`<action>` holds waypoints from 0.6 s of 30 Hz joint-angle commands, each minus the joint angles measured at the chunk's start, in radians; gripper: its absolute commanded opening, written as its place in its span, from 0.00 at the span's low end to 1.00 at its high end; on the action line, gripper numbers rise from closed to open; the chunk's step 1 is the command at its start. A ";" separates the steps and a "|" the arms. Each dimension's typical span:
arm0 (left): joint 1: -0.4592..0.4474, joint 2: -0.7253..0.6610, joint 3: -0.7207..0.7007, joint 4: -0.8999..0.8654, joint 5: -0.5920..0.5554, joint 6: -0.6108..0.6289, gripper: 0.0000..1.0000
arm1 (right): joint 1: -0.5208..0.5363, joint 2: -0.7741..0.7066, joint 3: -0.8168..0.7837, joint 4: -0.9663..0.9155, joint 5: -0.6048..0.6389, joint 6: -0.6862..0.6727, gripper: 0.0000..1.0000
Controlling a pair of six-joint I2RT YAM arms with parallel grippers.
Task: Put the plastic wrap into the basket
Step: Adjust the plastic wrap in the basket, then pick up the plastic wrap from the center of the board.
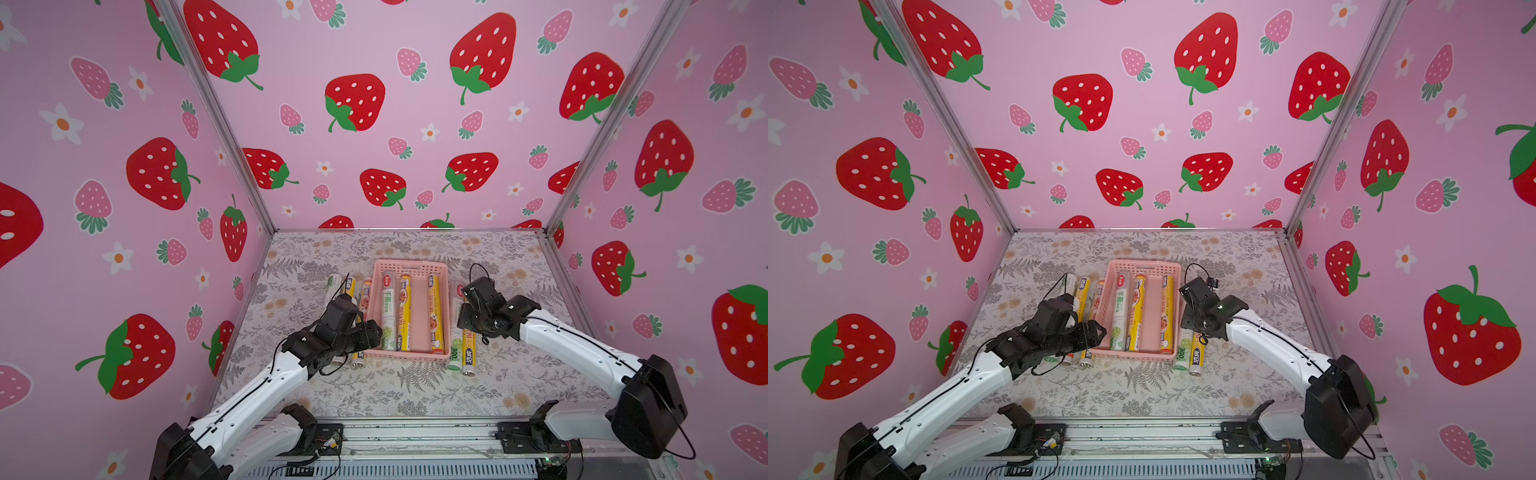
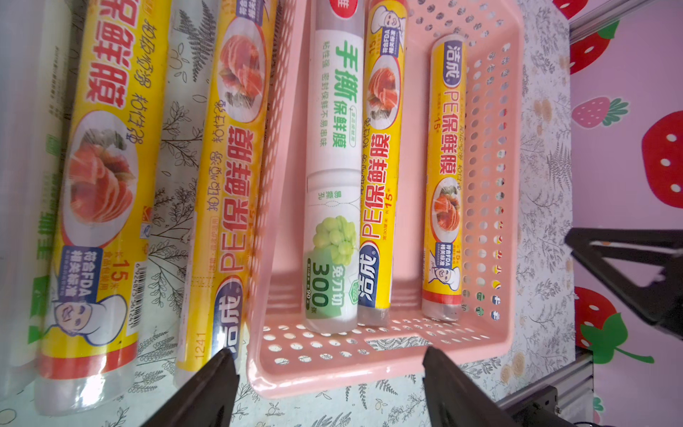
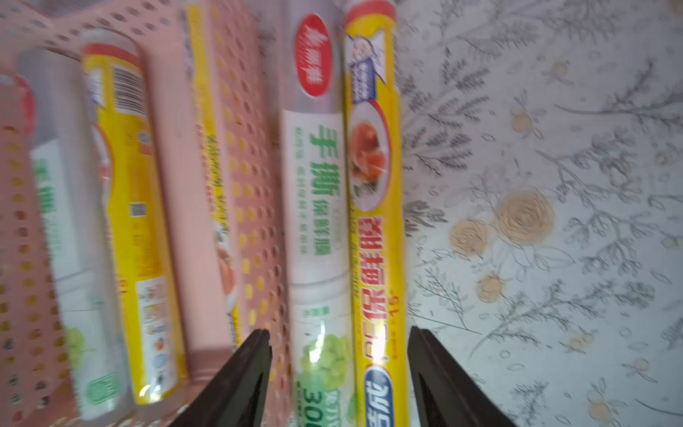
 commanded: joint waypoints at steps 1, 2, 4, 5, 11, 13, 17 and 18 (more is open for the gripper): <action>-0.001 -0.016 0.010 0.011 0.013 0.004 0.84 | -0.018 -0.007 -0.059 0.010 -0.062 0.011 0.65; -0.002 -0.019 0.010 0.010 0.013 0.003 0.84 | -0.019 0.001 -0.073 0.030 -0.079 0.004 0.65; -0.007 -0.020 0.008 0.009 0.014 0.000 0.84 | -0.020 0.026 -0.086 0.051 -0.091 0.000 0.65; -0.008 -0.020 0.009 0.004 0.013 -0.002 0.84 | -0.021 0.039 -0.090 0.061 -0.090 0.000 0.64; -0.022 -0.050 0.003 -0.019 -0.008 -0.014 0.84 | -0.033 0.113 -0.102 0.089 -0.042 0.004 0.62; -0.024 -0.059 0.002 -0.026 -0.013 -0.017 0.85 | -0.034 0.125 -0.110 0.091 -0.025 0.011 0.61; -0.024 -0.072 0.007 -0.036 -0.019 -0.018 0.85 | -0.040 0.107 -0.140 0.102 -0.007 0.021 0.61; -0.025 -0.073 0.007 -0.037 -0.020 -0.019 0.85 | -0.043 0.101 -0.147 0.103 -0.008 0.020 0.60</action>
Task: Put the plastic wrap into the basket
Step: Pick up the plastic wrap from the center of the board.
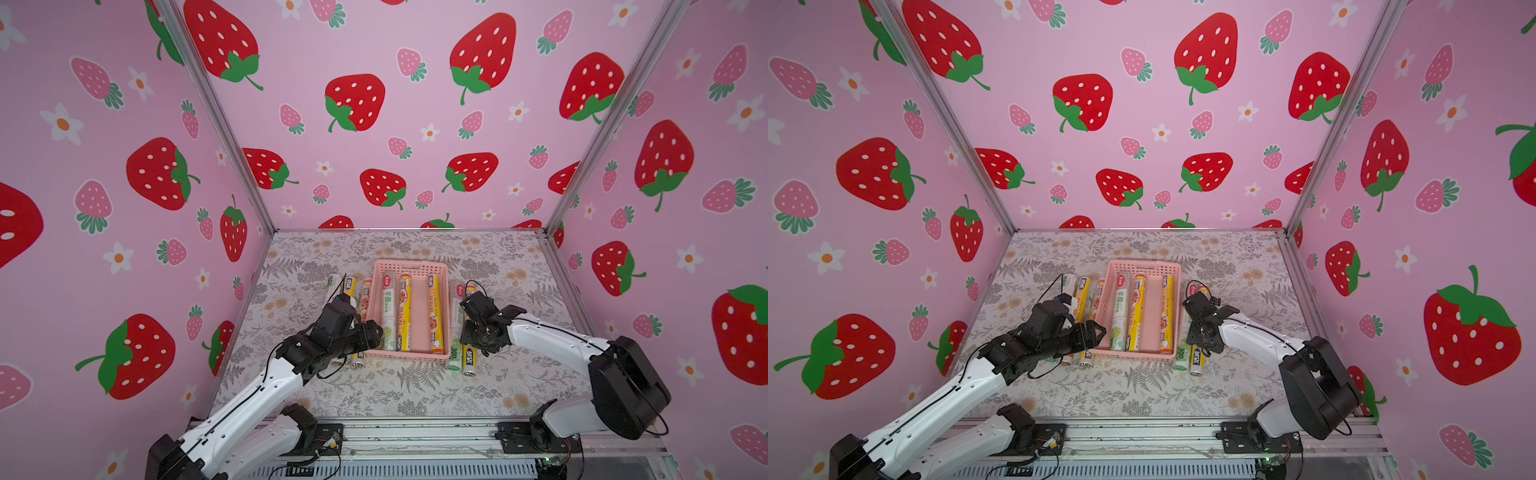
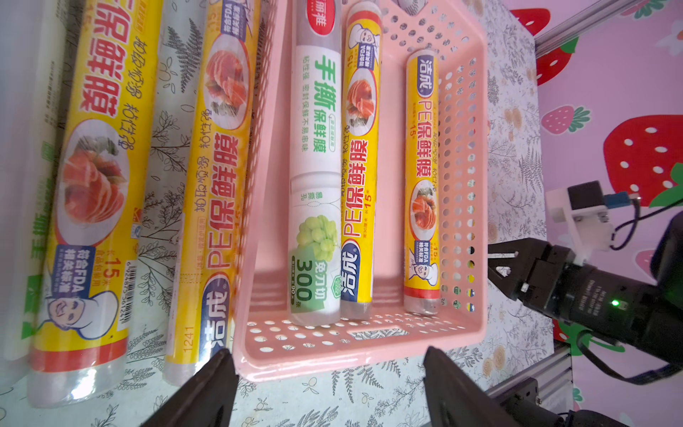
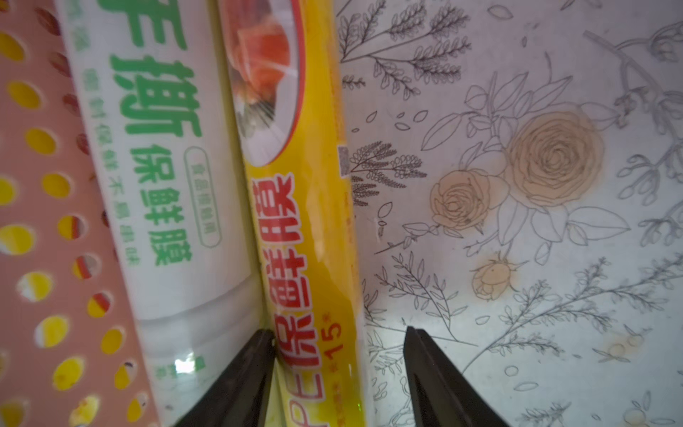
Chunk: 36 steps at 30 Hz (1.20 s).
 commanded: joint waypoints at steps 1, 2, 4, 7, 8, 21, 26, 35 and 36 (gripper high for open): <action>-0.005 -0.011 0.009 -0.030 -0.017 -0.002 0.85 | -0.009 -0.018 -0.026 0.000 0.028 0.012 0.61; -0.006 -0.009 0.010 -0.029 -0.017 -0.002 0.85 | -0.014 -0.019 -0.031 0.002 0.027 0.008 0.61; -0.007 -0.004 0.011 -0.028 -0.014 -0.003 0.85 | -0.030 -0.016 -0.043 0.011 0.019 0.004 0.61; -0.014 0.005 0.016 -0.028 -0.012 -0.004 0.85 | -0.063 -0.009 -0.066 0.045 -0.014 -0.011 0.59; -0.016 0.007 0.016 -0.028 -0.013 -0.006 0.85 | -0.068 -0.008 -0.072 0.059 -0.024 -0.015 0.58; -0.040 -0.019 0.034 -0.004 -0.041 -0.003 0.85 | -0.086 -0.054 -0.090 0.067 0.012 -0.026 0.36; -0.040 -0.041 0.056 0.008 -0.062 0.014 0.85 | -0.087 -0.120 -0.062 0.012 0.029 -0.051 0.32; -0.038 -0.011 0.148 0.064 -0.047 0.085 0.89 | -0.086 -0.267 0.145 -0.208 0.051 -0.087 0.31; -0.035 0.009 0.164 0.072 -0.034 0.094 0.89 | -0.085 -0.270 0.180 -0.241 0.048 -0.091 0.31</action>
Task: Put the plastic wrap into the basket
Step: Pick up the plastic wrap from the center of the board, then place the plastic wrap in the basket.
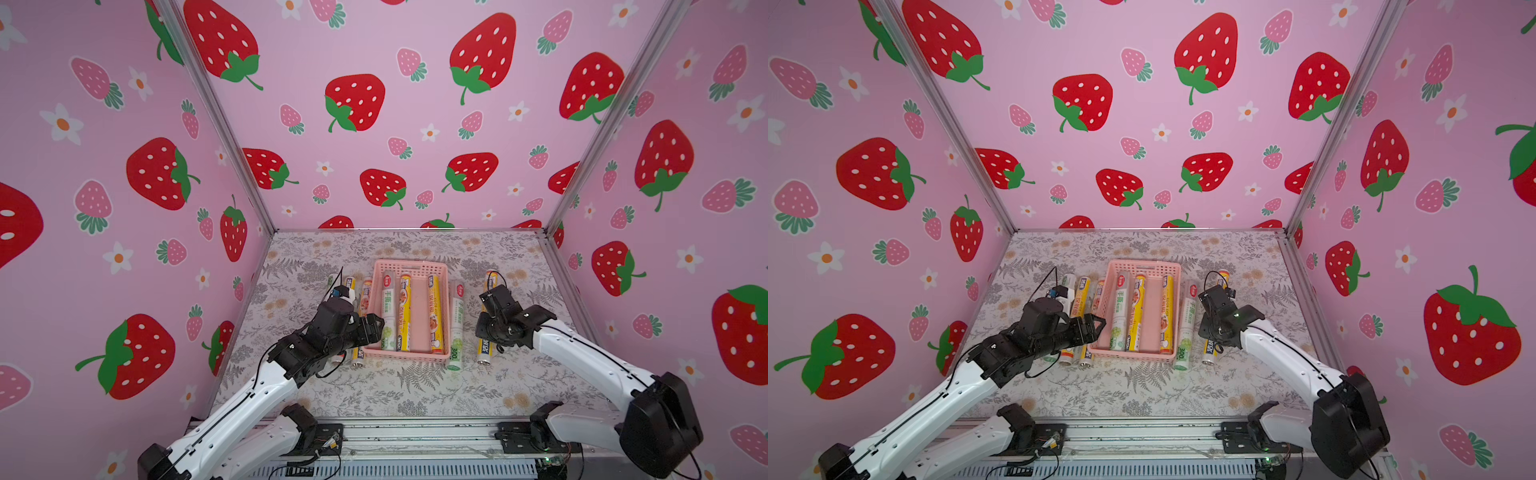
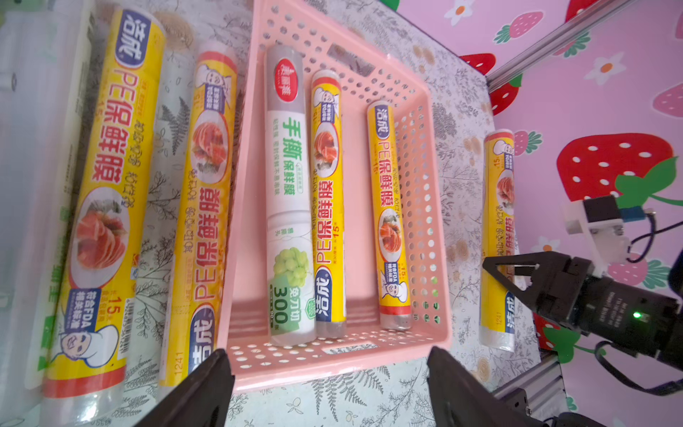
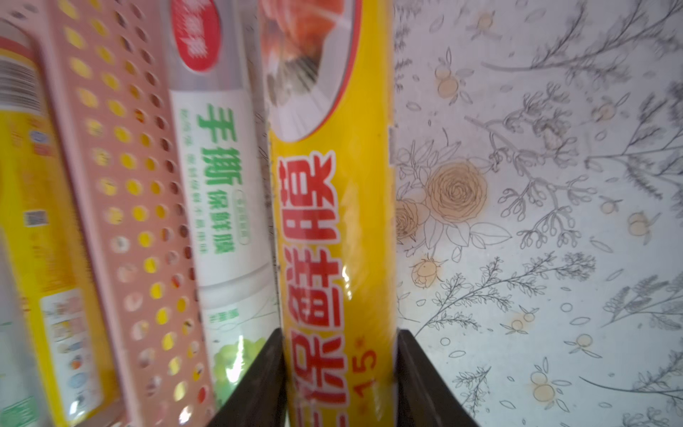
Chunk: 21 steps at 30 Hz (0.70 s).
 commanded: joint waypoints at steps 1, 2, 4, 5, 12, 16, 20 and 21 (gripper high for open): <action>0.006 0.054 0.087 0.057 0.038 0.058 0.89 | -0.001 -0.032 0.115 -0.123 0.025 -0.026 0.31; 0.009 0.082 0.109 0.058 0.056 0.065 0.89 | 0.007 -0.028 0.148 -0.137 0.020 -0.030 0.31; 0.013 0.131 0.144 0.063 0.092 0.069 0.90 | 0.032 -0.013 0.207 -0.151 0.020 -0.029 0.31; 0.014 0.154 0.157 0.071 0.106 0.068 0.90 | 0.047 -0.002 0.237 -0.155 0.022 -0.027 0.30; 0.029 0.192 0.098 0.123 0.126 -0.007 0.92 | 0.179 0.165 0.397 -0.091 0.001 -0.013 0.30; 0.064 0.151 0.024 0.109 0.119 -0.038 0.93 | 0.208 0.259 0.436 -0.011 -0.006 -0.002 0.29; 0.086 0.071 -0.042 0.080 0.087 -0.044 0.94 | 0.234 0.378 0.488 0.020 -0.035 -0.007 0.28; 0.092 0.049 -0.057 0.070 0.081 -0.044 0.94 | 0.243 0.410 0.506 0.020 -0.040 -0.008 0.28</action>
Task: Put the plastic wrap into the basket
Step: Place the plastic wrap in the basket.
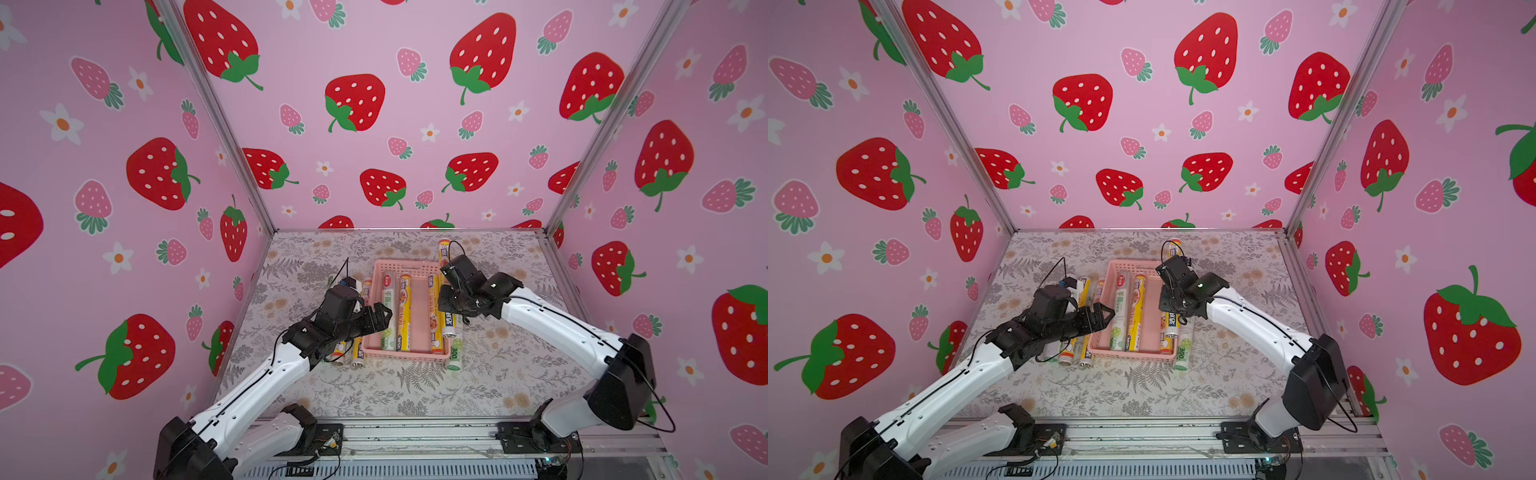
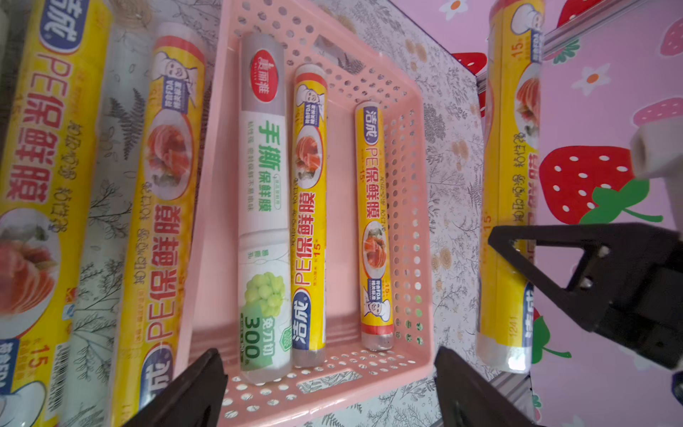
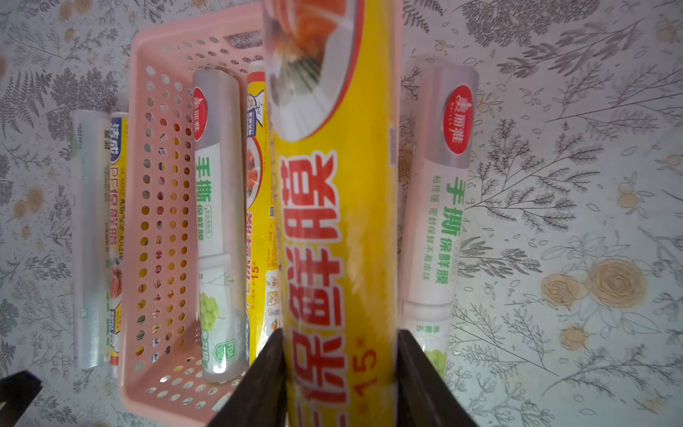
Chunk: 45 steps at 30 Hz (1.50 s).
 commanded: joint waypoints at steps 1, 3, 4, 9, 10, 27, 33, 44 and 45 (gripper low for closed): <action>0.020 -0.070 -0.035 -0.036 -0.032 -0.014 0.95 | 0.028 0.070 0.072 0.046 -0.016 0.004 0.28; 0.035 -0.104 -0.056 -0.052 -0.036 -0.015 0.95 | 0.043 0.123 0.093 0.053 -0.021 0.004 0.28; 0.043 -0.114 -0.062 -0.059 -0.035 -0.017 0.95 | 0.050 0.144 0.099 0.052 -0.020 0.006 0.28; 0.058 -0.153 -0.083 -0.099 -0.033 -0.013 0.96 | 0.069 0.217 0.106 0.061 0.002 0.032 0.27; 0.059 -0.159 -0.085 -0.104 -0.034 -0.013 0.96 | 0.071 0.226 0.105 0.061 0.005 0.038 0.27; 0.063 -0.162 -0.104 -0.103 -0.017 -0.018 0.96 | 0.134 0.206 -0.003 0.086 0.036 0.156 0.26; 0.064 -0.176 -0.106 -0.108 -0.017 -0.020 0.96 | 0.149 0.217 -0.008 0.085 0.035 0.164 0.26; 0.063 -0.177 -0.094 -0.122 -0.009 -0.019 0.96 | 0.149 0.302 0.037 0.105 0.034 0.145 0.37; 0.064 -0.177 -0.092 -0.123 -0.010 -0.019 0.96 | 0.149 0.310 0.042 0.106 0.033 0.144 0.38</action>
